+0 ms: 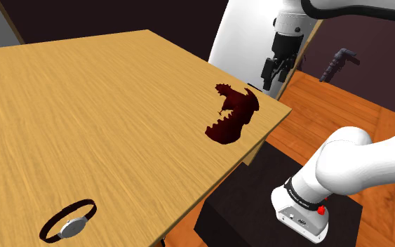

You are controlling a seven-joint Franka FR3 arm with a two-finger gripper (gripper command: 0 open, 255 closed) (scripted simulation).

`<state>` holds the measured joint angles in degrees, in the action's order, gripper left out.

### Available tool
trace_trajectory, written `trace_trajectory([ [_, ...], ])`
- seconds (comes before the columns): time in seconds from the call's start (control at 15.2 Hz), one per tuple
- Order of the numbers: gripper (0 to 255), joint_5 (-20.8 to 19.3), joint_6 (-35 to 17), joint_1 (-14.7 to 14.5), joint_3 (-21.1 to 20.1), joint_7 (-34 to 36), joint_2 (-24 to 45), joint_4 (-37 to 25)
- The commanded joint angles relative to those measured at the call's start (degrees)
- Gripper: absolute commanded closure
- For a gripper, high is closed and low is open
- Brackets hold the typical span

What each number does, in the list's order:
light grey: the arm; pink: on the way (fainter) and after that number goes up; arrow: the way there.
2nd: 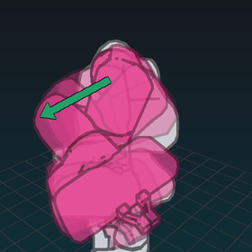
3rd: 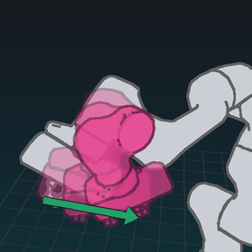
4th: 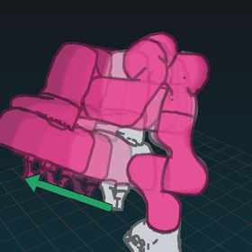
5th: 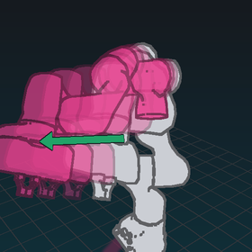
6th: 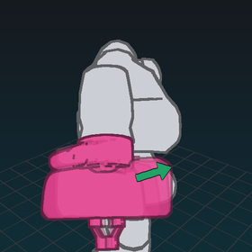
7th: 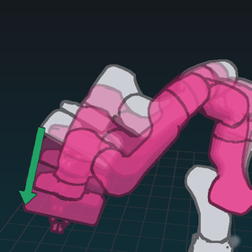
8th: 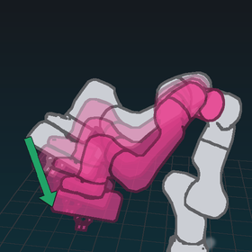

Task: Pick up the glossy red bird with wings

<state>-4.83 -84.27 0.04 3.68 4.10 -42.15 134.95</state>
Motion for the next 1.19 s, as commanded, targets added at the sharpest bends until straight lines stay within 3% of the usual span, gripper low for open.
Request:
trace_trajectory([
  [0.0,0,0.0,0.0,0.0,0.0,0.0,0.0,0.0],
  [0.99,0,9.36,-8.86,-9.86,-15.61,8.49,3.82,-6.16],
  [1.12,0,9.49,-10.3,-9.94,-15.72,8.49,3.48,-4.38],
])
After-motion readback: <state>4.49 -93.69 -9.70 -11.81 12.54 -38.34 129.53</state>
